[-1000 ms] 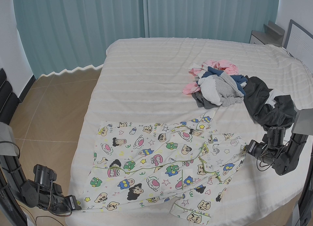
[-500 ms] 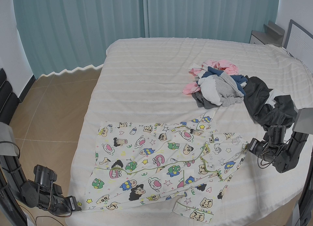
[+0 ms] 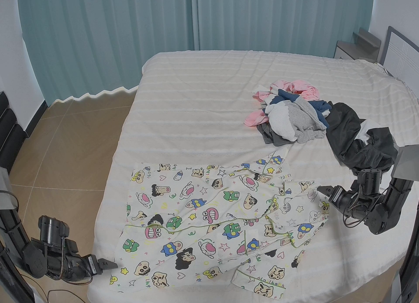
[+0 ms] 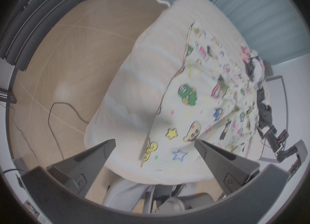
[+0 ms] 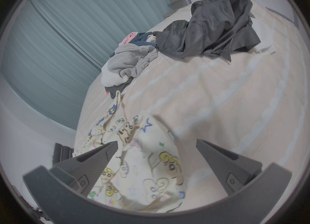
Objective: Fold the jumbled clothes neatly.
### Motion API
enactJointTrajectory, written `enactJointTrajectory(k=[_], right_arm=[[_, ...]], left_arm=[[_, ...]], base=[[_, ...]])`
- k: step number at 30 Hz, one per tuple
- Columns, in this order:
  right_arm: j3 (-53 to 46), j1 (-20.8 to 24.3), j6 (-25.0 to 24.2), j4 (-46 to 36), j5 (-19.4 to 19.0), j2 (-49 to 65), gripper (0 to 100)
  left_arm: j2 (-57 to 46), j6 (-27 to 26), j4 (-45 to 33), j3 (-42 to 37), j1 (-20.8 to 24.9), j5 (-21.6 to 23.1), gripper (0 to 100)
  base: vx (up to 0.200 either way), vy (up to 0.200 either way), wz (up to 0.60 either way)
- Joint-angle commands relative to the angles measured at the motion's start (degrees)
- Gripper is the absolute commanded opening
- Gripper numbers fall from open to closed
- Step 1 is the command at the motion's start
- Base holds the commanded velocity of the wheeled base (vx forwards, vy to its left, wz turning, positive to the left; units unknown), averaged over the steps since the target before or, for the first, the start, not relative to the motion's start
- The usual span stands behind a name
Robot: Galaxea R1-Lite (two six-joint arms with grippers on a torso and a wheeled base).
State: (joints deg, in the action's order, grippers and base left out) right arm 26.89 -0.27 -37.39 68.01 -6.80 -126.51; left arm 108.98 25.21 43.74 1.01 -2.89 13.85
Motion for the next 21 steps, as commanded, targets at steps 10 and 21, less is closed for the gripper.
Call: enactJointTrajectory(k=[10,21], right_arm=[[-2.4,1.8,-9.4,-0.2,-6.8,6.9,100],[-3.3,2.6,-9.3,0.1,-6.8,6.5,100]], left_arm=[[-10.3,5.7,-19.6,34.5,-1.4,0.7,100],[17.8,-0.2,-21.3,58.8,0.8,4.2,100]], base=[[0.0,0.0,0.0],[0.0,0.0,0.0]])
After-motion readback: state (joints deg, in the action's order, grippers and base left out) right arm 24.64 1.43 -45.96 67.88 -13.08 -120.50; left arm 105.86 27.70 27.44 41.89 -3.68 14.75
